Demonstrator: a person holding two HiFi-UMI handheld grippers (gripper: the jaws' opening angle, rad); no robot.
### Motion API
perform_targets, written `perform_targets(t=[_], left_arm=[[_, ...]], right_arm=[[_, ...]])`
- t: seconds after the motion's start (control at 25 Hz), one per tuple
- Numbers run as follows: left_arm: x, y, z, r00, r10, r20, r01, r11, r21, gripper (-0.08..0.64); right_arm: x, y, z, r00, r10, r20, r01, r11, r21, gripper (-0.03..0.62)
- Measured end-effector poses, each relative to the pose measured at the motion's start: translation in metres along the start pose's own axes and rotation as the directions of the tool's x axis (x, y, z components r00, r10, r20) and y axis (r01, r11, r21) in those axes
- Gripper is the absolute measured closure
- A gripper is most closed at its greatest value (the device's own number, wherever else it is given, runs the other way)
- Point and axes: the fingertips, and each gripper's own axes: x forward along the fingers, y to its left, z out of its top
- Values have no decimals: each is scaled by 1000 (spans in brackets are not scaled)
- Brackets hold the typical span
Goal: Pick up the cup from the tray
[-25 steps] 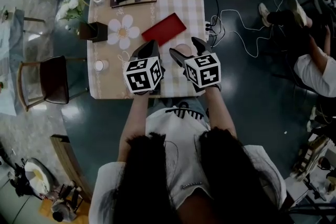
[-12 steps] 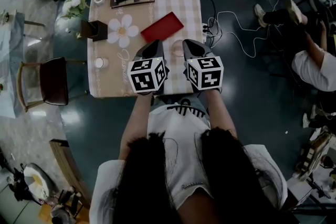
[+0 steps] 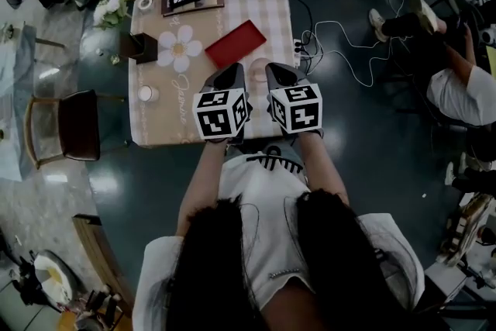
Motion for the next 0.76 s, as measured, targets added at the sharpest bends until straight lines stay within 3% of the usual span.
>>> perform_targets(t=[0.76], left_arm=[[-10,-7,-7,1000,-7,5,7,999,42,557]], right_arm=[[-5,8,-14,999,25,-27,-23,998,55,583]])
